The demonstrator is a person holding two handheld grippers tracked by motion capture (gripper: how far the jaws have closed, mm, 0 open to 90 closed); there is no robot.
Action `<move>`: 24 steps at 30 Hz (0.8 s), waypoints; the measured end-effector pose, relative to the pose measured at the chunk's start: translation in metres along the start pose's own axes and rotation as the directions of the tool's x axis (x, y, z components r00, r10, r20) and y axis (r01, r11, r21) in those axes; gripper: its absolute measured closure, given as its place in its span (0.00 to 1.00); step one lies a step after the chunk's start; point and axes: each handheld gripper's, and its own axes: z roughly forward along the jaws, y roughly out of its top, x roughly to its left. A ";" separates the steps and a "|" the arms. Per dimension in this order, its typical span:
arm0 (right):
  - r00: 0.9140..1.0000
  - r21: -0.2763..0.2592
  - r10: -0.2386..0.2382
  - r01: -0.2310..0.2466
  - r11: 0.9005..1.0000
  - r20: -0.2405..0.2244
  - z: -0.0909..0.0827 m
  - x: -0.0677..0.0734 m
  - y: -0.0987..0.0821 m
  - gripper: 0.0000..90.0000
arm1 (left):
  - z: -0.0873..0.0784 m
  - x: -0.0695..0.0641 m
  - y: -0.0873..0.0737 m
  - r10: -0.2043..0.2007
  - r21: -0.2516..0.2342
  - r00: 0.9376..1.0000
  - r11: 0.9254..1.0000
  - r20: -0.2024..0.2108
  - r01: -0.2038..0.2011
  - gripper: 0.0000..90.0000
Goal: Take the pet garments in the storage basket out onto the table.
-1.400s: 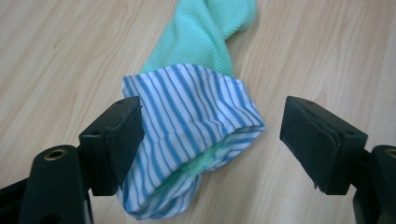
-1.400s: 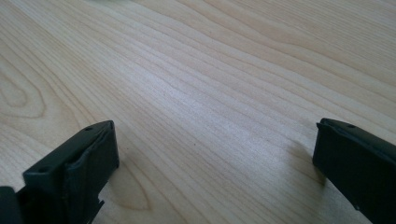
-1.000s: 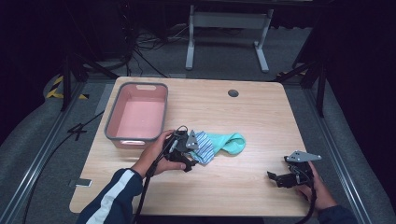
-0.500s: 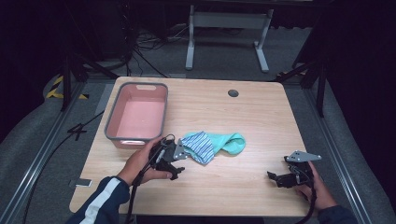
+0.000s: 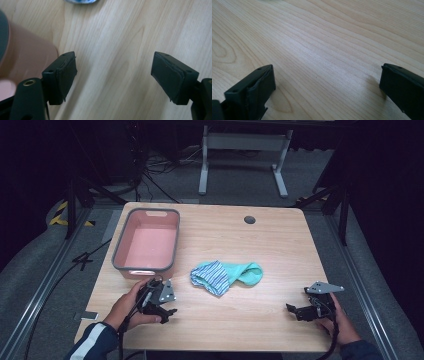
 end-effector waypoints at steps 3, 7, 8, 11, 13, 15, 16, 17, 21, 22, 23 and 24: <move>1.000 0.000 0.000 0.000 1.000 0.000 0.000 0.000 0.000 0.01 | -0.002 0.003 -0.016 -0.040 -0.014 0.999 0.999 0.006 0.040 0.23; 1.000 0.000 0.000 0.000 1.000 0.000 0.000 0.000 0.000 0.01 | -0.007 0.009 -0.041 -0.047 -0.020 0.999 0.999 0.004 0.047 0.23; 1.000 0.000 0.000 0.000 1.000 0.000 0.000 0.000 0.000 0.01 | -0.008 0.011 -0.047 -0.070 -0.033 0.998 0.997 0.007 0.070 0.22; 1.000 0.000 0.000 0.000 1.000 0.000 0.000 0.000 0.000 0.01 | -0.009 0.017 -0.065 -0.120 -0.057 0.993 0.991 0.011 0.121 0.21; 1.000 0.000 0.000 0.000 1.000 0.000 0.000 0.000 0.000 0.01 | -0.007 0.018 -0.078 -0.159 -0.060 0.987 0.985 0.013 0.159 0.21; 1.000 0.000 0.000 0.000 1.000 0.000 0.000 0.000 0.000 0.01 | -0.006 0.022 -0.090 -0.203 -0.084 0.979 0.975 0.032 0.205 0.19; 1.000 0.000 0.000 0.000 1.000 0.000 0.000 0.000 0.000 0.01 | -0.006 0.023 -0.094 -0.222 -0.098 0.974 0.969 0.042 0.225 0.18; 1.000 0.000 0.000 0.000 1.000 0.000 0.000 0.000 0.000 0.01 | -0.006 0.027 -0.108 -0.281 -0.133 0.956 0.948 0.082 0.290 0.18; 1.000 0.000 0.000 0.000 1.000 0.000 0.000 0.000 0.000 0.01 | -0.007 0.026 -0.127 -0.332 -0.213 0.939 0.915 0.090 0.344 0.17; 1.000 0.000 -0.002 0.002 1.000 -0.001 0.000 0.000 0.000 0.01 | -0.009 0.027 -0.129 -0.342 -0.208 0.936 0.913 0.081 0.351 0.17; 1.000 0.000 -0.003 0.003 1.000 -0.001 -0.001 0.000 0.000 0.01 | -0.009 0.027 -0.130 -0.350 -0.212 0.934 0.909 0.075 0.358 0.17; 1.000 0.000 -0.003 0.003 1.000 -0.002 -0.001 0.000 -0.001 0.01 | -0.009 0.027 -0.130 -0.354 -0.212 0.932 0.908 0.070 0.361 0.17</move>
